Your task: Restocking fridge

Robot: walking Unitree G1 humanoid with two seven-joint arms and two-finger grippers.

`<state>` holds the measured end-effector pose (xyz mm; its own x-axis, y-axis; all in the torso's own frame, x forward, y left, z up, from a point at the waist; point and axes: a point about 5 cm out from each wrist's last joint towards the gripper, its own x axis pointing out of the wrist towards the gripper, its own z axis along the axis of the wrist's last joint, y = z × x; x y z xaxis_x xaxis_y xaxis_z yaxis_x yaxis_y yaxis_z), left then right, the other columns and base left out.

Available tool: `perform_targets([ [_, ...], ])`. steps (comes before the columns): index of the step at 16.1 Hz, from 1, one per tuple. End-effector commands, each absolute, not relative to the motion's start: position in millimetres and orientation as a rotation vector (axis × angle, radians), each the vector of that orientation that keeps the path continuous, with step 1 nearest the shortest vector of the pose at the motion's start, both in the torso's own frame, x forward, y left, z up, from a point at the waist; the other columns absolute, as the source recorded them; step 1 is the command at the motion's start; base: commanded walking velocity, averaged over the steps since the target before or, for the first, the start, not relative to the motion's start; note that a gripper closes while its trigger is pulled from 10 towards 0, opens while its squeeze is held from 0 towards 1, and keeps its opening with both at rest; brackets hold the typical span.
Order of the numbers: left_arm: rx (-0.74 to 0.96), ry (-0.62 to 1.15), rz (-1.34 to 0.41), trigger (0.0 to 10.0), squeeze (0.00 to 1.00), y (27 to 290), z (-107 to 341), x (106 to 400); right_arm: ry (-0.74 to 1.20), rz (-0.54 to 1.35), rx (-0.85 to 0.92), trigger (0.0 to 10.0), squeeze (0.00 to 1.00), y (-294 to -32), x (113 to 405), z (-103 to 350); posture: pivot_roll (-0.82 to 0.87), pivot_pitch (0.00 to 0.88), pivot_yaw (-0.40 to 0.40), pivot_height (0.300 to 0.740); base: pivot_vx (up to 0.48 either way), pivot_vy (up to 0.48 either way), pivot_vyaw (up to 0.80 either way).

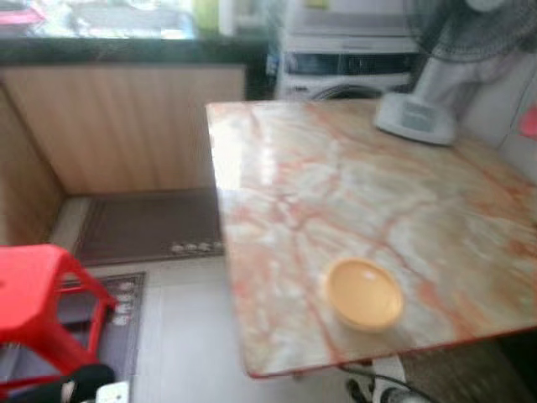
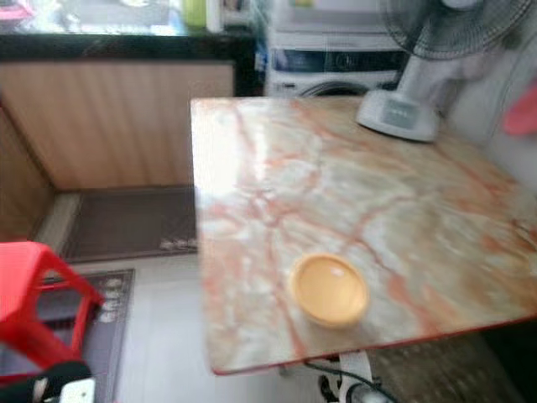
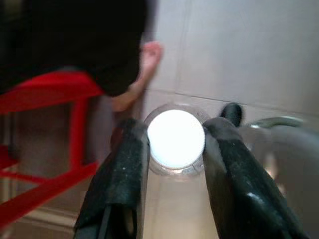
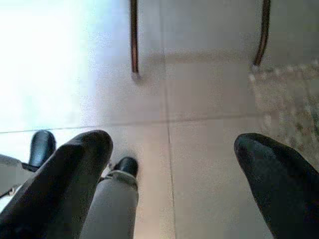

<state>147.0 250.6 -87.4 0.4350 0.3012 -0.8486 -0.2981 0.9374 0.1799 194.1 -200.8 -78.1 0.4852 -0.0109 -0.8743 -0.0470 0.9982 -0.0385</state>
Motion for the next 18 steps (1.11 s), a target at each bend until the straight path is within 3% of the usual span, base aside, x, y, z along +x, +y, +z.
perform_targets([
  [1, 0.001, 1.076, 0.341, 10.0, 0.0, 242.2, -90.1, 146.5, 1.086, -0.013, -0.061, 10.0, 0.0, -210.8, 187.8, -79.6, 0.12, 0.0, -0.058, 0.74, 0.0, 0.0, 0.0],
  [13, 0.028, 1.067, 0.326, 10.0, 0.0, 243.4, -89.0, 148.1, 1.113, 0.0, -0.071, 10.0, 0.0, -210.3, 186.9, -80.1, 0.12, 0.0, -0.055, 0.74, 0.0, 0.0, -0.72],
  [18, 0.184, 1.015, 0.311, 10.0, 0.0, 249.3, -84.1, 153.4, 1.114, 0.004, -0.069, 10.0, 0.0, -209.3, 186.7, -80.4, 0.12, 0.0, -0.051, 0.74, 0.0, 0.0, -0.79],
])
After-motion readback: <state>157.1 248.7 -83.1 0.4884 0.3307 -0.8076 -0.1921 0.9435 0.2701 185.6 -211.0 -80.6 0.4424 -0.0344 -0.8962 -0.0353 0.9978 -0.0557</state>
